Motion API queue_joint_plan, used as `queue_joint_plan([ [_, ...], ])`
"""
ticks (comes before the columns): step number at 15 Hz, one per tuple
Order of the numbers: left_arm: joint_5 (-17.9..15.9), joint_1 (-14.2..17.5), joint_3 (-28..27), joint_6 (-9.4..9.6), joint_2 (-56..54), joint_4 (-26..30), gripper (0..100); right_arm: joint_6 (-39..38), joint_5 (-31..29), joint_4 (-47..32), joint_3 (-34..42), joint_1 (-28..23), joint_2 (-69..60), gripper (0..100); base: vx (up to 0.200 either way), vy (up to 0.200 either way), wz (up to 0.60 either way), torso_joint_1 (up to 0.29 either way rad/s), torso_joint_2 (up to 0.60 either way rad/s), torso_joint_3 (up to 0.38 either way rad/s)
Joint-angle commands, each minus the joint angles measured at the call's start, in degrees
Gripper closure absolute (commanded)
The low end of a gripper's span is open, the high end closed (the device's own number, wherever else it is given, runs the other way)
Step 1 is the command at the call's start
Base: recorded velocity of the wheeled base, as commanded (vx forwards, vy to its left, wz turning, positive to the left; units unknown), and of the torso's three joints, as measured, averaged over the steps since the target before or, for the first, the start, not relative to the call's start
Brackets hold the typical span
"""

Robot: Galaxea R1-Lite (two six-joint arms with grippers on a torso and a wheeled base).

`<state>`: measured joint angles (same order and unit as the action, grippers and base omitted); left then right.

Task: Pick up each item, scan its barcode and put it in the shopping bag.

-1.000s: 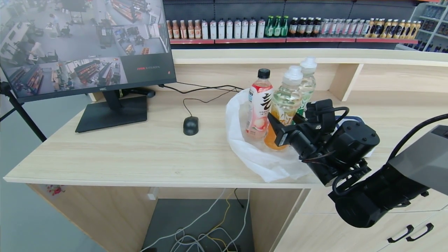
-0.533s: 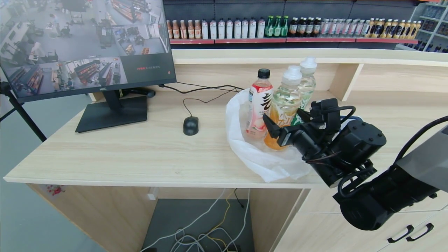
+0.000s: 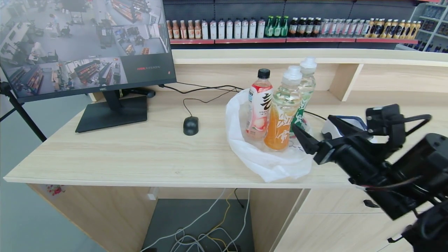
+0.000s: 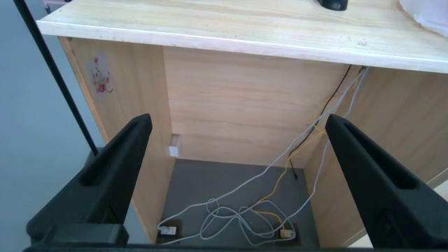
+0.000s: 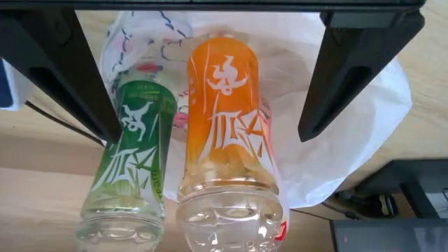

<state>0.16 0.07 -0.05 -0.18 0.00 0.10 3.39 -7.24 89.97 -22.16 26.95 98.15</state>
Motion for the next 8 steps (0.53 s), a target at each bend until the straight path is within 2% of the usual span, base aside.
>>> queue_joint_plan([
  [1, 0.0, 0.0, 0.0, 0.01, 0.0, 0.0, 0, 0.1, -0.1, 0.0, 11.6, -1.1, -14.4, 0, 0.0, 0.0, 0.0, 0.0, 0.0, 0.0],
  [2, 0.0, 0.0, 0.0, 0.01, 0.0, 0.0, 0, 0.1, -0.1, 0.0, 13.4, -1.5, -16.0, 0, 0.0, 0.0, 0.0, 0.0, 0.0, 0.0],
  [3, 0.0, 0.0, 0.0, 0.27, 0.0, 0.1, 0, 0.1, -0.1, 0.0, 21.3, -2.9, -21.9, 0, 0.0, 0.0, 0.0, 0.0, 0.0, 0.0],
  [4, 0.0, 0.0, 0.0, 0.27, 0.0, 0.0, 0, -0.1, -0.1, 0.0, 22.2, -3.0, -24.1, 0, 0.0, 0.0, 0.0, 0.0, 0.0, 0.0],
  [8, 0.0, 0.0, 0.0, 0.09, 0.0, 0.0, 0, 0.0, -0.1, -16.6, 22.2, -3.2, -37.6, 0, 0.0, 0.0, 0.0, 0.0, 0.0, 0.0],
])
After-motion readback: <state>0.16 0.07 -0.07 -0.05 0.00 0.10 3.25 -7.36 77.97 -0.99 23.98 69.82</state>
